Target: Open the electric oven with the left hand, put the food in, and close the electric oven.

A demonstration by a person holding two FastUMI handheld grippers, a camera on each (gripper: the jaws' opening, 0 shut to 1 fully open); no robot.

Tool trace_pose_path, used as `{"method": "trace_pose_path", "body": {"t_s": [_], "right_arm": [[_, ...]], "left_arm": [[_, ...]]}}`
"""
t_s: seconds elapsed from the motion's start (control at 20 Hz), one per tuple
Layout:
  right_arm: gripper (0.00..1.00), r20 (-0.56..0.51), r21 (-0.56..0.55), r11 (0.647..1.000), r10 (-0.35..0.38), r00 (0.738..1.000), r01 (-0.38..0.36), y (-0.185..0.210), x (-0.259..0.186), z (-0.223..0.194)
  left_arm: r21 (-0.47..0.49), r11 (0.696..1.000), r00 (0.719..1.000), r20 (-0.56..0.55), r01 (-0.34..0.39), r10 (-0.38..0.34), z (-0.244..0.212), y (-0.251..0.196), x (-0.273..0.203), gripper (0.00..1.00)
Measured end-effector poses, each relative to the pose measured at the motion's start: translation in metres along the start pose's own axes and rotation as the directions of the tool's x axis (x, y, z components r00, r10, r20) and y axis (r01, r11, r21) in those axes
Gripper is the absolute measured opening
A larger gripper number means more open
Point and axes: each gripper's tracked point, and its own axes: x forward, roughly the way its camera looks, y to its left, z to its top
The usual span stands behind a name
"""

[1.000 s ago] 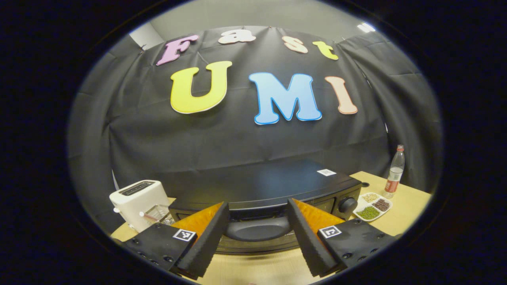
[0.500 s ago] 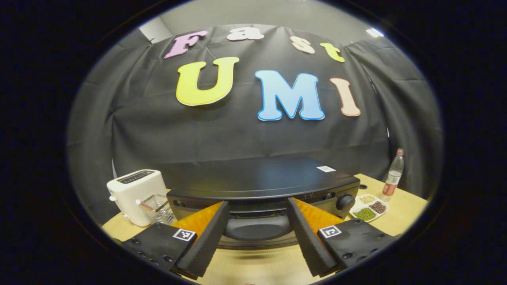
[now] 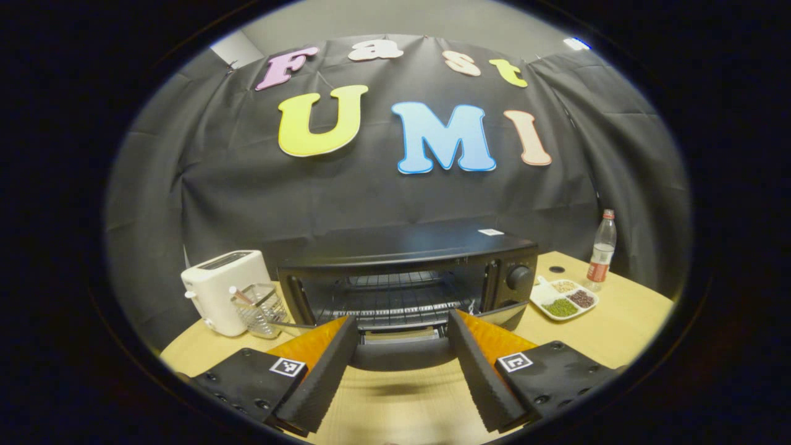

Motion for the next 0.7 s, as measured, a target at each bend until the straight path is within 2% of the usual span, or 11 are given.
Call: {"method": "trace_pose_path", "body": {"t_s": [0.35,0.7], "right_arm": [[0.98,-0.03,-0.005,1.0,0.022,0.999,-0.022,-0.008,-0.013,-0.01],[0.98,-0.06,-0.018,1.0,0.024,0.998,-0.025,-0.022,-0.022,-0.015]], "left_arm": [[0.026,0.999,0.998,-0.062,-0.021,0.023,-0.039,-0.007,-0.02,1.0],[0.002,1.0,0.988,-0.15,-0.027,0.027,-0.094,-0.012,-0.034,1.0]]}}
